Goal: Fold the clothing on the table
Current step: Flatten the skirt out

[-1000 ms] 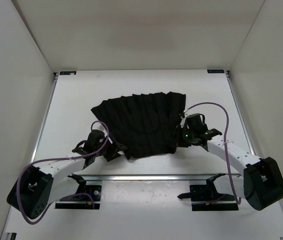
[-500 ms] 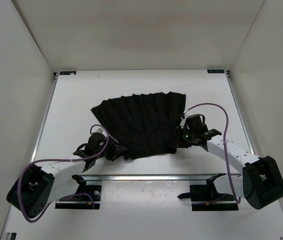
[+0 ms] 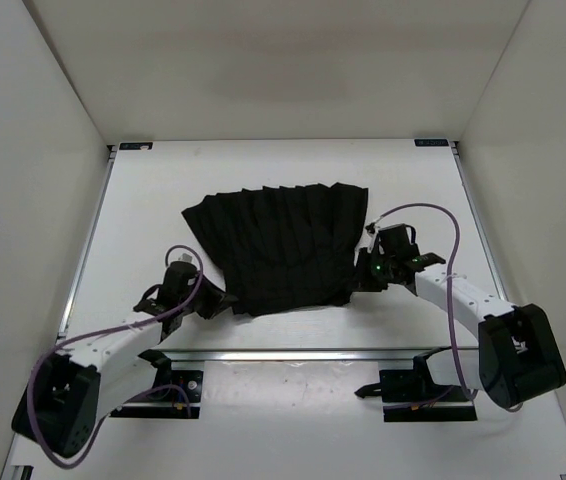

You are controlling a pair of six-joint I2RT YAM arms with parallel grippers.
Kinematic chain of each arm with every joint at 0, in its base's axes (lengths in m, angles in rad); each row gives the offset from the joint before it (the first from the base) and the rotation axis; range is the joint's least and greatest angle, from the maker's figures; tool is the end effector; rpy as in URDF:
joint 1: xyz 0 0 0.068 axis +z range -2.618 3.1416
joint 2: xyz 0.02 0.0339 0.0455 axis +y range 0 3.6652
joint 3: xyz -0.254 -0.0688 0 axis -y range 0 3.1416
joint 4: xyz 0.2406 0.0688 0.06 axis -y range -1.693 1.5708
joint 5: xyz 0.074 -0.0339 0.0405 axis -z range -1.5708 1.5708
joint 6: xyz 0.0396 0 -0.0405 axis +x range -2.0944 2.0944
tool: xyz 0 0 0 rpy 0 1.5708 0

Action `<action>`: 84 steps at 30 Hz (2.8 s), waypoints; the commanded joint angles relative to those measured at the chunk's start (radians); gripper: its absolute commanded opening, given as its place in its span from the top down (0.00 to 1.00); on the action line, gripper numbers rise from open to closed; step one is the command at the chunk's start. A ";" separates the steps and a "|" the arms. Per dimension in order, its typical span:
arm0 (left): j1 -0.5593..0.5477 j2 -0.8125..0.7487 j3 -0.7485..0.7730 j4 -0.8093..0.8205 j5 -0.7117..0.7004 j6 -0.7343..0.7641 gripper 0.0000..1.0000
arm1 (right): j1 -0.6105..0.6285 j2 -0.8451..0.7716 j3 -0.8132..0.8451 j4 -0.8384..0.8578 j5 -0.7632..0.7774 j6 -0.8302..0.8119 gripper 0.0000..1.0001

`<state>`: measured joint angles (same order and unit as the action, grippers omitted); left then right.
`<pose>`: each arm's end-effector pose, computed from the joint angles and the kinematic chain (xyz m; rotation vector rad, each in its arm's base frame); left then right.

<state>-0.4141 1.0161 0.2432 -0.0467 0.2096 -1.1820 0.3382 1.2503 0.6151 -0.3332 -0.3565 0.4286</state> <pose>0.1590 -0.0789 0.1220 -0.8764 2.4579 -0.9276 0.2145 0.0901 0.1686 -0.0281 2.6207 0.7413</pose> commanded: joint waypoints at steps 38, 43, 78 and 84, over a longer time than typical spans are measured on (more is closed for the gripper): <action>0.141 -0.027 0.111 -0.392 0.028 0.295 1.00 | -0.062 0.087 -0.038 0.209 -0.191 -0.028 0.31; 0.132 -0.025 0.117 -0.410 0.022 0.305 1.00 | -0.048 0.172 -0.003 0.232 -0.203 -0.034 0.44; 0.193 0.324 0.489 -0.428 0.080 0.566 1.00 | -0.111 0.136 0.165 0.169 -0.078 -0.033 1.00; 0.225 0.766 1.564 -0.680 0.053 0.794 1.00 | -0.214 0.429 0.985 -0.157 -0.026 -0.257 1.00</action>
<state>-0.2157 1.7111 1.3273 -0.6369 0.2722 -0.5594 0.1646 1.6283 1.2472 -0.4168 -0.4274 0.3092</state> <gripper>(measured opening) 0.071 0.030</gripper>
